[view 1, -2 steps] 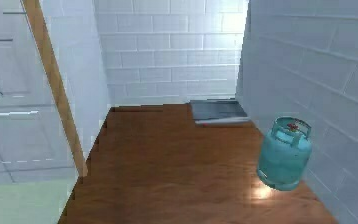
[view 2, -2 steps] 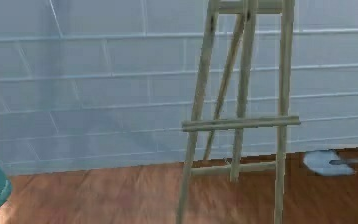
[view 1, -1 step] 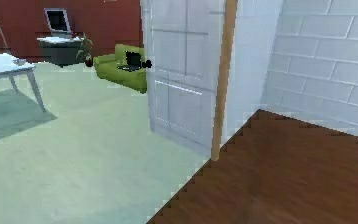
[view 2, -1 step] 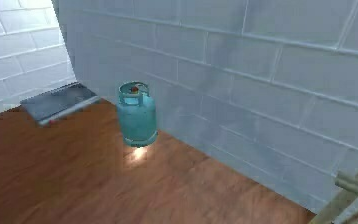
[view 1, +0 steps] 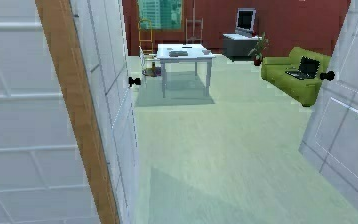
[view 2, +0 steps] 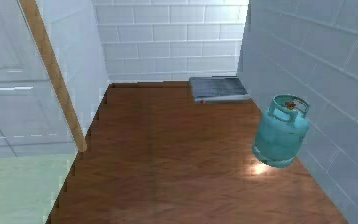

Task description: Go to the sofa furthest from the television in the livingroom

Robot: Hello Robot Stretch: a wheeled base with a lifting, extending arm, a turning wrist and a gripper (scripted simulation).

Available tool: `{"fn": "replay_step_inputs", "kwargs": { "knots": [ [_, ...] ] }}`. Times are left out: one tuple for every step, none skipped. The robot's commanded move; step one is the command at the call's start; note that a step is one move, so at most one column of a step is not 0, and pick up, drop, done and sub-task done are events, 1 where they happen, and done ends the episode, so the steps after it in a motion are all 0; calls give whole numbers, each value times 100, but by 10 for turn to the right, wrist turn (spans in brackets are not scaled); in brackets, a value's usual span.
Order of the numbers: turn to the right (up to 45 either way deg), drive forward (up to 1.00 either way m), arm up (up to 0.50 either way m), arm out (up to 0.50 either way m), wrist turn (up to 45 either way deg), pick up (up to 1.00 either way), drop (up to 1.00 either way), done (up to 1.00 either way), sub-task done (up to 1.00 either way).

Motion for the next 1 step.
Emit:
{"fn": "replay_step_inputs", "kwargs": {
  "knots": [
    [-60,0,0,0,0,0,0,0,0]
  ]
}}
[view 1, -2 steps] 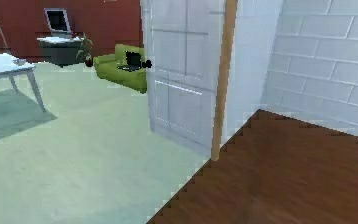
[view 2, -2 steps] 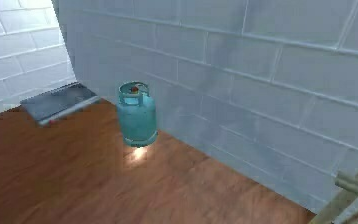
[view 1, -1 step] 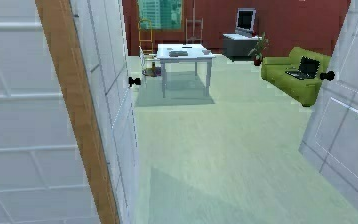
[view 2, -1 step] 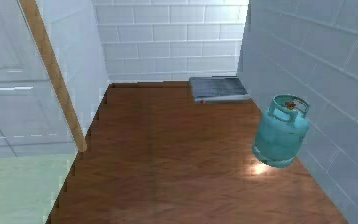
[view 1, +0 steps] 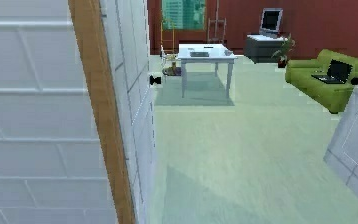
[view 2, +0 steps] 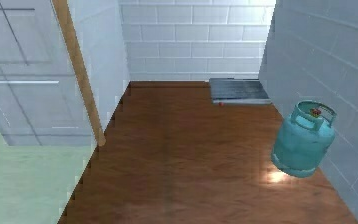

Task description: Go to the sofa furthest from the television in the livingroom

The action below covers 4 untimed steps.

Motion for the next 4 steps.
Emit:
{"fn": "replay_step_inputs", "kwargs": {
  "knots": [
    [0,30,0,0,0,0,0,0,0],
    [270,0,0,0,0,0,0,0,0],
    [0,100,0,0,0,0,0,0,0],
    [0,65,0,0,0,0,0,0,0]
  ]
}}
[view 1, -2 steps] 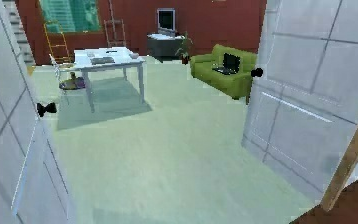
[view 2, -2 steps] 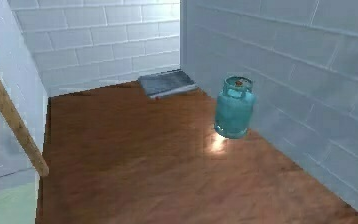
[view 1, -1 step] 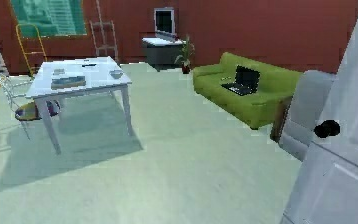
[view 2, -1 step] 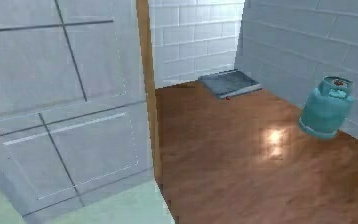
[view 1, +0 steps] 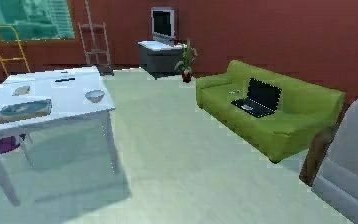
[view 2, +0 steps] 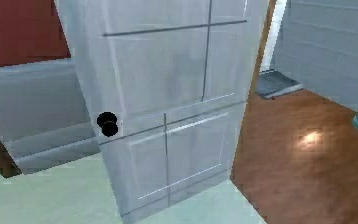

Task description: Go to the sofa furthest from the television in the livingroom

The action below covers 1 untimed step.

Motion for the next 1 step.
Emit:
{"fn": "replay_step_inputs", "kwargs": {
  "knots": [
    [330,0,0,0,0,0,0,0,0]
  ]
}}
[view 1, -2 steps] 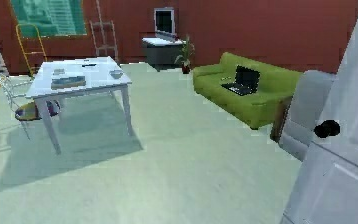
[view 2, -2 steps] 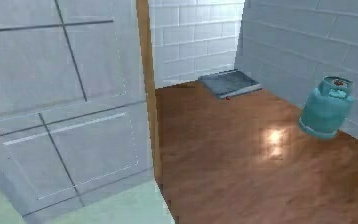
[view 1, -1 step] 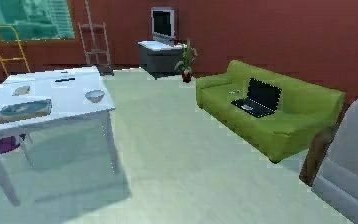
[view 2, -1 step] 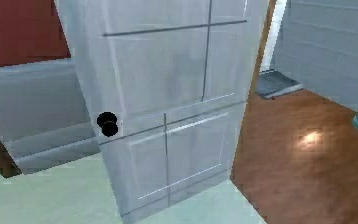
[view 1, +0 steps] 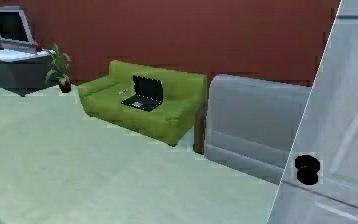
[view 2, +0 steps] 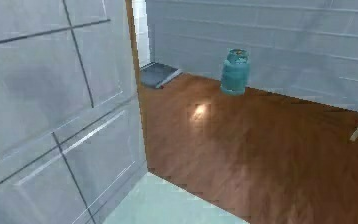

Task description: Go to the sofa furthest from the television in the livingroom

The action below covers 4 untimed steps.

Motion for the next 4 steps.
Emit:
{"fn": "replay_step_inputs", "kwargs": {
  "knots": [
    [0,95,0,0,0,0,0,0,0],
    [-450,0,0,0,0,0,0,0,0],
    [-90,0,0,0,0,0,0,0,0],
    [0,100,0,0,0,0,0,0,0]
  ]
}}
